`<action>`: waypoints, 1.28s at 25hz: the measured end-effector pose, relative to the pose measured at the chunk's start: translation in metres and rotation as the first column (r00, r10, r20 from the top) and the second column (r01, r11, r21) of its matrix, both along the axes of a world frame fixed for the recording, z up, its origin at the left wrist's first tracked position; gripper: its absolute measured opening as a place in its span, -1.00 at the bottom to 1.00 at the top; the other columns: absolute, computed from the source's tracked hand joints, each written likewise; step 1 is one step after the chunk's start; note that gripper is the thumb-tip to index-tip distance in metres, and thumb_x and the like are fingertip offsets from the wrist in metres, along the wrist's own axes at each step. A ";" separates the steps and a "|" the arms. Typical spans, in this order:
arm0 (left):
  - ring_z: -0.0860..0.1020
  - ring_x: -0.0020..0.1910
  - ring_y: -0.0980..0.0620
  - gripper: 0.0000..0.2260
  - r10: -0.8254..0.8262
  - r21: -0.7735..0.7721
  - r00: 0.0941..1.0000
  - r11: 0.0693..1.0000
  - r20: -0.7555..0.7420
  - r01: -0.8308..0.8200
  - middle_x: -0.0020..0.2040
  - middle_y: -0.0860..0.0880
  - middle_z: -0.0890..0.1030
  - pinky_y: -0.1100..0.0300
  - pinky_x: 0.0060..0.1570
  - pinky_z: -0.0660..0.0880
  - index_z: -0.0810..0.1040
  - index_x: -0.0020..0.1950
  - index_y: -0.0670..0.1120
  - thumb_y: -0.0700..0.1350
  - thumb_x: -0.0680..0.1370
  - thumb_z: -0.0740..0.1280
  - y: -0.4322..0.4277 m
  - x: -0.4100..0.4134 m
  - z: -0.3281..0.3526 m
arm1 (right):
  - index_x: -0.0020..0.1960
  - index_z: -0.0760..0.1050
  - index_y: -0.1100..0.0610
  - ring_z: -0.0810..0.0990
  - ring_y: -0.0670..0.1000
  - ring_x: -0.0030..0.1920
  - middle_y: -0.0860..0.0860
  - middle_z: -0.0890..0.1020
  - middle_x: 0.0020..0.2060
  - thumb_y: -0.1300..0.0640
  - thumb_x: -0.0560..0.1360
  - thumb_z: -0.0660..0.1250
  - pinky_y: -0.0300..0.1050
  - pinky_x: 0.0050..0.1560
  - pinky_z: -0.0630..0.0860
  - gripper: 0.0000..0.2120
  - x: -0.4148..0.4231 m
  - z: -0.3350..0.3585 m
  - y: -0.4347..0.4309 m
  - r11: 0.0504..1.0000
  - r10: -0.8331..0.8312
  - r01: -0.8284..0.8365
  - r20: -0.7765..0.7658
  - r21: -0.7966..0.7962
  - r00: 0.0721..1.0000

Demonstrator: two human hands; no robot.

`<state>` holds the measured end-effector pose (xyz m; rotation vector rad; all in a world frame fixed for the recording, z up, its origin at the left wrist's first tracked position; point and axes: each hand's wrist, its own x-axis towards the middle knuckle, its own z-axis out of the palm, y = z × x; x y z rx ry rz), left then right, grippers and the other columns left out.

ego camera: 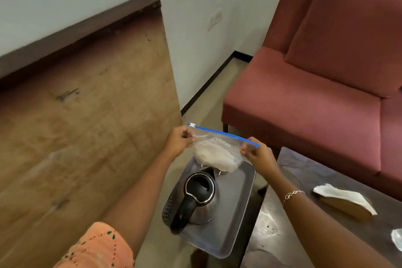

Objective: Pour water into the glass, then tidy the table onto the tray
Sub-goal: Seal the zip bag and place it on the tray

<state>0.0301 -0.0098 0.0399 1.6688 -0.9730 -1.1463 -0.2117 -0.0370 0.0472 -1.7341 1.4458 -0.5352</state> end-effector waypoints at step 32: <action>0.35 0.33 -0.19 -0.62 0.008 0.016 0.789 1.000 0.614 -0.022 0.29 -0.24 0.45 -0.03 0.32 0.31 0.39 0.29 -0.23 -0.43 0.49 0.16 0.000 -0.001 -0.081 | 0.37 0.27 0.12 0.36 0.18 0.32 0.12 0.36 0.38 0.21 0.50 0.27 0.03 0.21 0.41 -0.55 -0.007 -0.109 0.004 0.996 0.077 -0.085 -0.451 0.002 0.889</action>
